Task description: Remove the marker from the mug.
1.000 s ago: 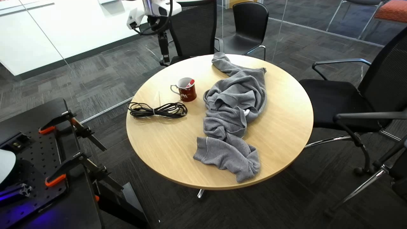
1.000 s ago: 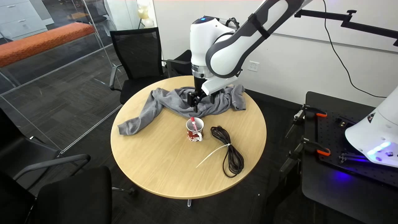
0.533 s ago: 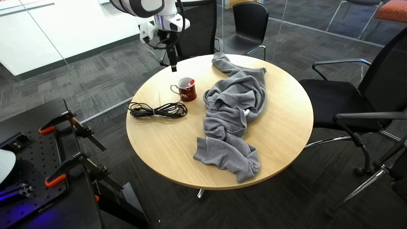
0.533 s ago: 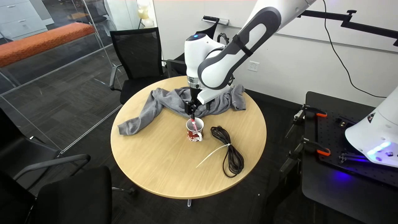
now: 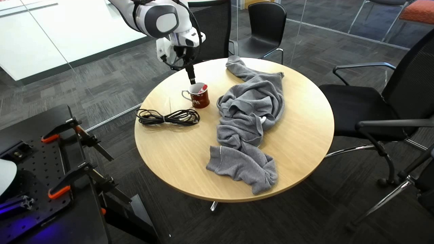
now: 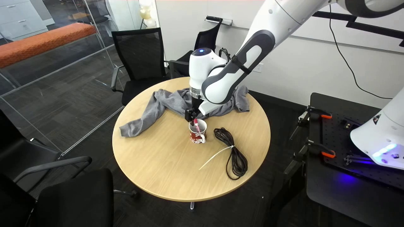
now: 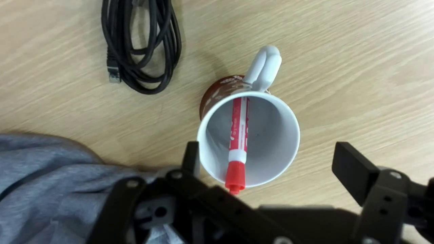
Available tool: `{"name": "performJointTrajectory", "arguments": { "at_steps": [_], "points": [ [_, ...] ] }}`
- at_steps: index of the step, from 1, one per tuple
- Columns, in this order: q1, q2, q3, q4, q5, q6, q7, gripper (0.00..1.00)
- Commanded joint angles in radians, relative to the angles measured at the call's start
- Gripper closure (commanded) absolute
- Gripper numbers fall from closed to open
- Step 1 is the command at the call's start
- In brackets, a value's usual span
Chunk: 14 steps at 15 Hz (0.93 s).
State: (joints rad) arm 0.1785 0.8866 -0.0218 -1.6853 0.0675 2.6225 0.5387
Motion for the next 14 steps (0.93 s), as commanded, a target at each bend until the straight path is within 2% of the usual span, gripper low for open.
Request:
{"name": "performJointTrajectory", "arguments": {
  "at_steps": [1,8,11,14],
  "points": [
    [0.041,0.025,-0.044,-0.001,0.021,0.097,0.014,0.0],
    [0.093,0.053,-0.103,0.003,0.026,0.143,0.047,0.0],
    [0.11,0.061,-0.126,0.009,0.022,0.134,0.068,0.05],
    [0.118,0.072,-0.138,0.019,0.019,0.124,0.076,0.18]
  ]
}}
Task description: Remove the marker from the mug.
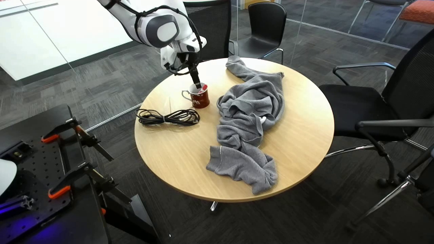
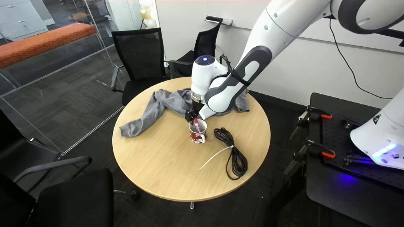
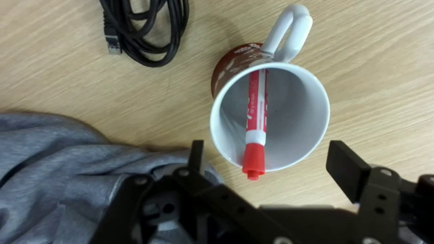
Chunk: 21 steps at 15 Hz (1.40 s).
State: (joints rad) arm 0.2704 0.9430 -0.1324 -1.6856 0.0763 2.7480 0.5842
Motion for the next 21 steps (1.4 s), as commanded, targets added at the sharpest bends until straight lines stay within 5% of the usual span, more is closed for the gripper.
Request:
{"name": "performJointTrajectory", "arguments": {
  "at_steps": [1,9,21],
  "points": [
    [0.027,0.02,-0.028,0.024,0.01,-0.003,0.034,0.23],
    [0.032,0.069,-0.039,0.075,0.01,-0.018,0.044,0.26],
    [0.037,0.106,-0.052,0.131,0.01,-0.023,0.052,0.44]
  ]
}}
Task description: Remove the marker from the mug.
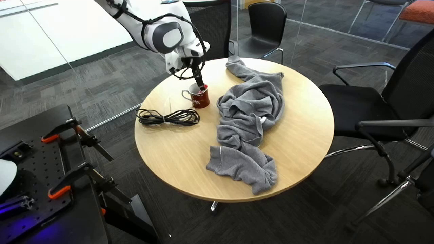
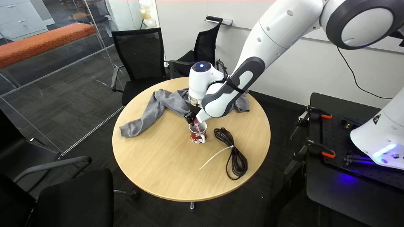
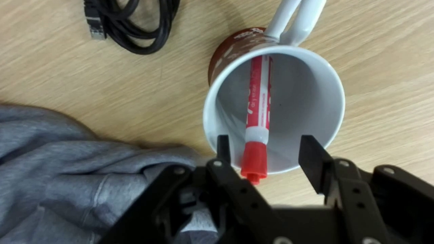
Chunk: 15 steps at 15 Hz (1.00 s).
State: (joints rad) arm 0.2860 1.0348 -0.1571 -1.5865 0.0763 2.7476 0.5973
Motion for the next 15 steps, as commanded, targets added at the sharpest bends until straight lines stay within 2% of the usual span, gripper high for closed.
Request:
{"name": "performJointTrajectory", "arguments": {
  "at_steps": [1,3,4,6,8,9,11,15],
  "points": [
    [0.022,0.015,-0.028,0.034,0.01,-0.024,0.04,0.45],
    [0.022,0.018,-0.031,0.039,0.01,-0.026,0.042,0.49],
    [0.023,0.019,-0.033,0.041,0.009,-0.027,0.043,0.68],
    [0.026,0.02,-0.038,0.045,0.008,-0.028,0.051,0.79],
    [0.028,0.021,-0.041,0.048,0.005,-0.029,0.061,0.95],
    [0.03,0.02,-0.043,0.049,0.005,-0.029,0.065,1.0],
    [0.035,0.016,-0.045,0.046,0.002,-0.028,0.074,0.95],
    [0.064,-0.018,-0.058,0.0,-0.004,-0.013,0.087,0.95]
  ]
}}
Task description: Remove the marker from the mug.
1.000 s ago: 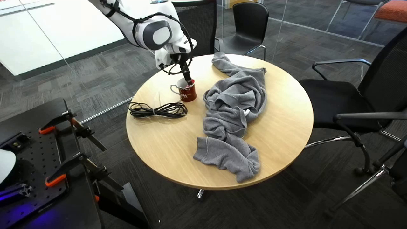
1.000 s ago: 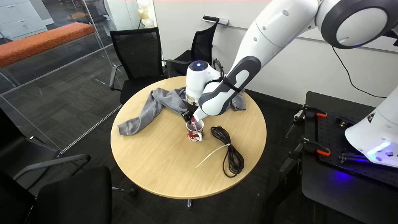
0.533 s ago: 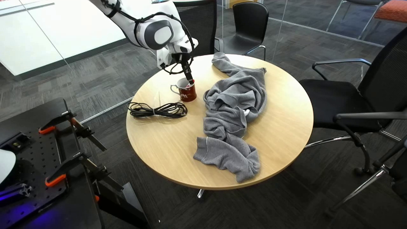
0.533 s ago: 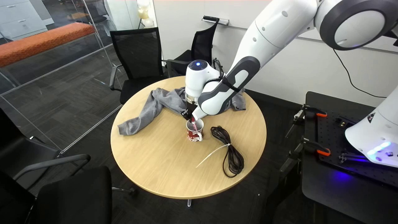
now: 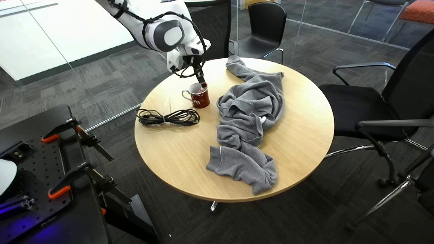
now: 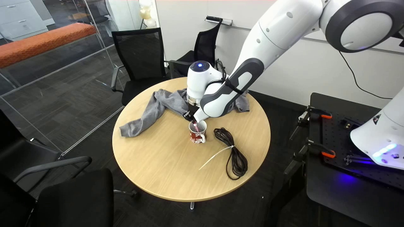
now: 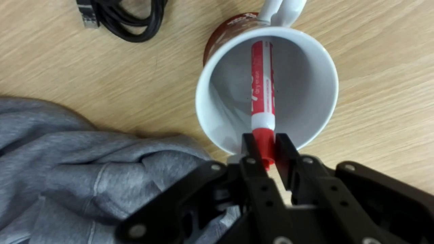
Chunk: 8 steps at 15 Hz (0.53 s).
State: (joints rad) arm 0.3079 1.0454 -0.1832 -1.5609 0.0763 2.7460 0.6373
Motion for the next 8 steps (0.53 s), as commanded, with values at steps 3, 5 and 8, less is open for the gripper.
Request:
{"name": "performJointTrajectory", "arguments": {
  "at_steps": [3,5,8],
  "points": [
    [0.087,-0.055,-0.061,-0.062,-0.012,0.002,0.087,0.95],
    [0.131,-0.074,-0.096,-0.09,-0.025,0.015,0.134,0.95],
    [0.197,-0.105,-0.153,-0.134,-0.055,0.024,0.22,0.95]
  ]
}}
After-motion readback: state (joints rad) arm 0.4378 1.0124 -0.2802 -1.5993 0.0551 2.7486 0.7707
